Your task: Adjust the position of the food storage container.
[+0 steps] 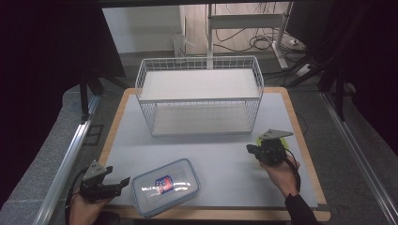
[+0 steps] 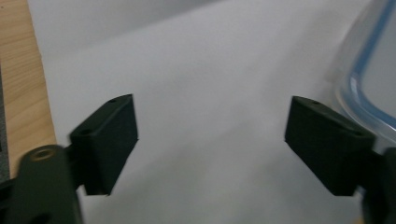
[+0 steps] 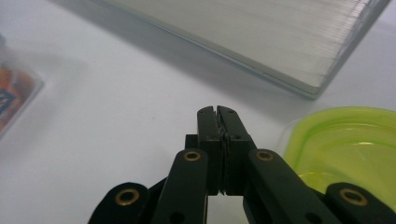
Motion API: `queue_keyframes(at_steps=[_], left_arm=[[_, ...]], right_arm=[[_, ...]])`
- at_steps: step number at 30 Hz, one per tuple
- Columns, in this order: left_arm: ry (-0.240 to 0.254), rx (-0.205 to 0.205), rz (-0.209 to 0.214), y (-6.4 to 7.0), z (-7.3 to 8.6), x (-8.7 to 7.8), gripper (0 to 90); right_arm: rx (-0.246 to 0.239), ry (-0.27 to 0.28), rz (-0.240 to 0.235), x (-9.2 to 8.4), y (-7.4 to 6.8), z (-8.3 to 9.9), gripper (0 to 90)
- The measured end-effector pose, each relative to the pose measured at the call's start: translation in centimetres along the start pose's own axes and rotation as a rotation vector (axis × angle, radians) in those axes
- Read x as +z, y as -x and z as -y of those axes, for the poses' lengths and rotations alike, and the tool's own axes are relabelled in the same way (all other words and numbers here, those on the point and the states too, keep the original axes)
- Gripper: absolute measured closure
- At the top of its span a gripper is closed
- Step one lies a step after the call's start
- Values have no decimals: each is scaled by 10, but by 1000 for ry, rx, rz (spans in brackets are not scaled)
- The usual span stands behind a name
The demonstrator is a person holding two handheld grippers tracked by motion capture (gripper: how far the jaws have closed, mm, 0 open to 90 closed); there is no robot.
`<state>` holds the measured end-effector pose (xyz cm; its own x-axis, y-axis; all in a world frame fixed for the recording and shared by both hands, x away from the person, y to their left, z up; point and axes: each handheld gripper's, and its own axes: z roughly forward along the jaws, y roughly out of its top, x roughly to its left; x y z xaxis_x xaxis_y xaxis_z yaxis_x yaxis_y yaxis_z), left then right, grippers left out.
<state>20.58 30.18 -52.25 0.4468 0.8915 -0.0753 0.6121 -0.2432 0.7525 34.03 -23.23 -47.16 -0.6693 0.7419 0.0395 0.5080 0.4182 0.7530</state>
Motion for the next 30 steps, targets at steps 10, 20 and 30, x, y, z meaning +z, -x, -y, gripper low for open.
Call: queue_keyframes(at_steps=[10,20,30], left_arm=[[-140,42,116,23,9,-7,706],[-166,5,175,33,0,-3,862],[-173,1,172,44,-17,20,864]], right_arm=[[-54,-2,-79,-4,-37,9,885],[-60,-25,-175,-2,-67,19,885],[-81,-59,-244,6,-89,22,882]])
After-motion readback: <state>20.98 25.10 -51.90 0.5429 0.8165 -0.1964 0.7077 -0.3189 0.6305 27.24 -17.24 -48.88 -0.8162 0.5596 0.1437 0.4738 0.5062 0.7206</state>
